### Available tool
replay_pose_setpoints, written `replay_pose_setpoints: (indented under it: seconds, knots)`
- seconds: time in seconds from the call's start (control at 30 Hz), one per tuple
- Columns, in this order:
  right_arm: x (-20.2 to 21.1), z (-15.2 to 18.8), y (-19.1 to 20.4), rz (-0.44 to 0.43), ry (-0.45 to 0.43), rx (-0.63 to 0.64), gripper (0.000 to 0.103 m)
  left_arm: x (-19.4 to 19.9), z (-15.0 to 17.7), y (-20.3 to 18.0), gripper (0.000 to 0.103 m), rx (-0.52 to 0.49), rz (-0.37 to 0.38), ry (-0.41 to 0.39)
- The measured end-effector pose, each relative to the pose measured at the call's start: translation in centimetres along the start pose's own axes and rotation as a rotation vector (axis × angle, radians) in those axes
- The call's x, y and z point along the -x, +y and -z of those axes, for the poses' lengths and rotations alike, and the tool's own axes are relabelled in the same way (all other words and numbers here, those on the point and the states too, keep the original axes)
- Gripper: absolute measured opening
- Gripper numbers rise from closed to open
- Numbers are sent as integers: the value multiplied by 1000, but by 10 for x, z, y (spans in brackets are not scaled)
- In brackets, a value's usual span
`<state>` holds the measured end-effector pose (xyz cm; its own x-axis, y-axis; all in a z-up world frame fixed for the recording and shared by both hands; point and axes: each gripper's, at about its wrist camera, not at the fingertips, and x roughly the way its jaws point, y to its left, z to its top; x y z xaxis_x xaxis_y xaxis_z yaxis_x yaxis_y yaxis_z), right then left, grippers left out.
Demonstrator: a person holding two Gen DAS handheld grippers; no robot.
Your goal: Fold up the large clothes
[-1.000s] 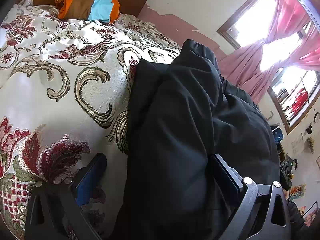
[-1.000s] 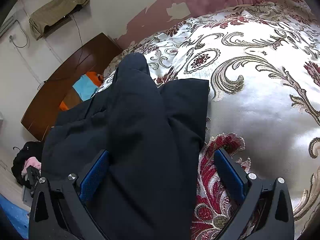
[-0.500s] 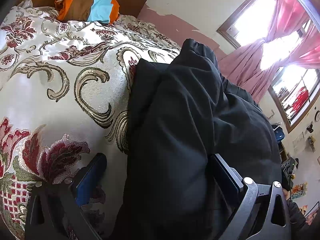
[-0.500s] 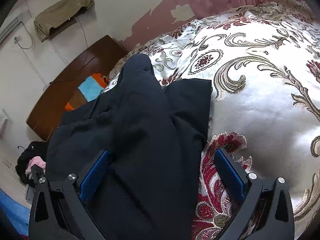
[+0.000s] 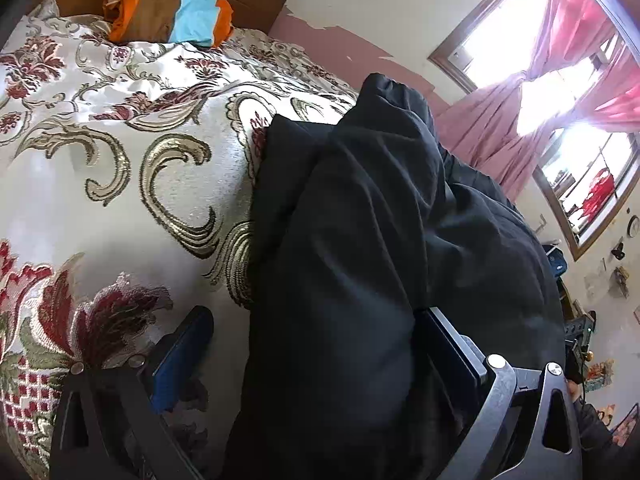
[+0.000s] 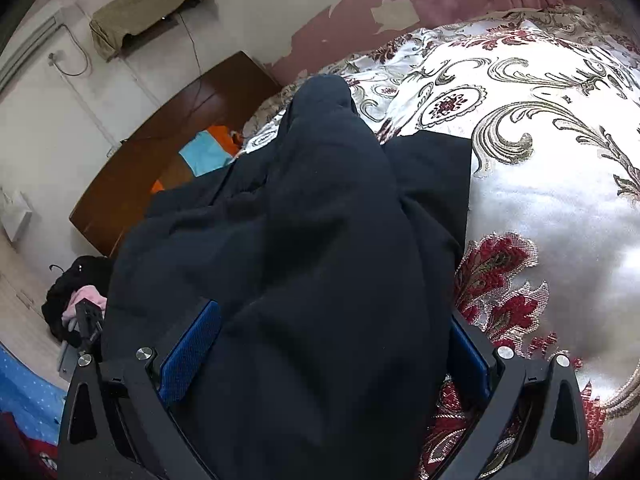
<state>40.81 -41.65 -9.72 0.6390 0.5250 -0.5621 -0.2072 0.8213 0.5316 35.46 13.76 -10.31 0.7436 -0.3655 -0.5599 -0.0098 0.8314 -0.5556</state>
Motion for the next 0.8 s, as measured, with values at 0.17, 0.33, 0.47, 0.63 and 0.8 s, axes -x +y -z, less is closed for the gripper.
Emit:
replay_pose_setpoints:
  seconds: [0.17, 0.33, 0.47, 0.63, 0.8]
  knots:
    - [-1, 2, 6, 6, 17, -10, 102, -3, -1, -1, 103, -1, 17, 9]
    - [2, 16, 13, -16, 8, -3, 101, -5, 0, -2, 103, -17, 52, 30]
    - [6, 29, 24, 17, 15, -3, 76, -2, 4, -4, 82, -20, 116, 35]
    - [18, 35, 26, 3, -3, -65, 50, 5, 9, 2, 54, 70, 164, 10]
    - [37, 30, 50, 4, -84, -22, 24, 26, 6, -18, 25, 96, 98, -45]
